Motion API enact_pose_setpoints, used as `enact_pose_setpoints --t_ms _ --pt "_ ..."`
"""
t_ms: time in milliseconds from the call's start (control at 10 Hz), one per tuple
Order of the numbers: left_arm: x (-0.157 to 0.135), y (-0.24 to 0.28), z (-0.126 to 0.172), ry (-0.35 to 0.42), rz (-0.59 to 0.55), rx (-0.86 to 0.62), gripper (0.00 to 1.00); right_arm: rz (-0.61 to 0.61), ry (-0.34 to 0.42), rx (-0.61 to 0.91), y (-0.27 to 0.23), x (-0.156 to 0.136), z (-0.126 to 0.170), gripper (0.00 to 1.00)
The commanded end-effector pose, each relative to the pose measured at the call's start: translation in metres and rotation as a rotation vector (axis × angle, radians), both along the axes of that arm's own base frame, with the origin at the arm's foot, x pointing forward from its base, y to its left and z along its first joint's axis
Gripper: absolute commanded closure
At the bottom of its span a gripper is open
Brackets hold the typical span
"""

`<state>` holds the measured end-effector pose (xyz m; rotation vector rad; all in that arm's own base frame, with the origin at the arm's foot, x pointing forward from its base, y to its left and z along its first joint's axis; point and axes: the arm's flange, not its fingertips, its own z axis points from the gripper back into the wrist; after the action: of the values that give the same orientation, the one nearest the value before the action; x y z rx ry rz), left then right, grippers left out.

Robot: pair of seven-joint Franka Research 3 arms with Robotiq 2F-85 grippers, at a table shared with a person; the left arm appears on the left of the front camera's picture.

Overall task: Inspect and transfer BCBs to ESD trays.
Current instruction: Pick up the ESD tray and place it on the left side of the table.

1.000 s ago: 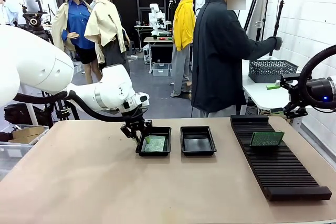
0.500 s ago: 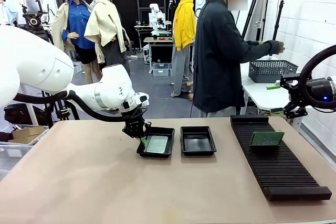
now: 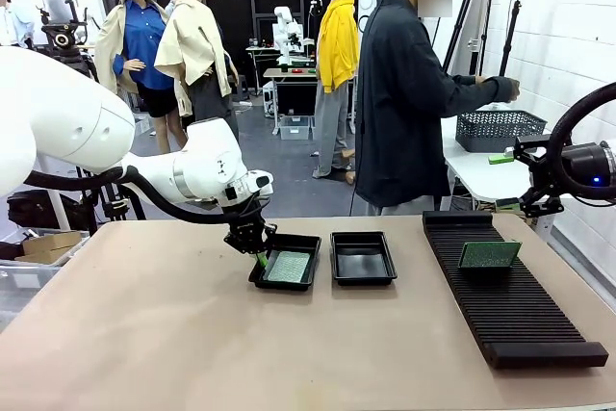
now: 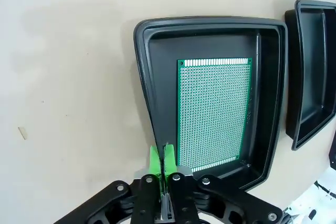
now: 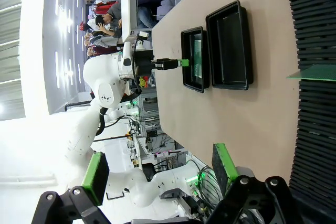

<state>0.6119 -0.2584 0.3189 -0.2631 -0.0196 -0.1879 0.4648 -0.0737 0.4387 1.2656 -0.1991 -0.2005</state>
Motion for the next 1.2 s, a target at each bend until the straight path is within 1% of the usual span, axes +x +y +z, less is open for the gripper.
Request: enact_pose_setpoints --t_ms 0,300,500,600,800,1000,1100 --pt "0.000 -0.001 0.001 -0.006 0.000 -0.001 1.00 -0.006 0.003 -0.014 0.001 0.000 0.000 0.00" --pt "0.000 0.000 0.000 0.000 0.000 0.000 1.00 -0.006 0.003 -0.014 0.001 0.000 0.000 0.00" --pt "-0.011 0.037 0.006 -0.012 -0.018 0.025 1.00 -0.006 0.003 -0.014 0.001 0.000 0.000 0.00" --pt "-0.014 0.051 0.008 -0.017 -0.024 0.014 1.00 -0.006 0.003 -0.014 0.001 0.000 0.000 0.00" --pt "-0.017 0.081 0.011 -0.038 0.005 -0.001 1.00 -0.006 0.003 -0.014 0.001 0.000 0.000 0.00" --pt "-0.021 0.113 0.006 -0.034 0.044 0.006 1.00 -0.006 0.003 -0.014 0.001 0.000 0.000 0.00" --pt "-0.022 0.127 0.004 -0.019 0.053 -0.004 1.00 -0.006 0.003 -0.014 0.001 0.000 0.000 0.00"
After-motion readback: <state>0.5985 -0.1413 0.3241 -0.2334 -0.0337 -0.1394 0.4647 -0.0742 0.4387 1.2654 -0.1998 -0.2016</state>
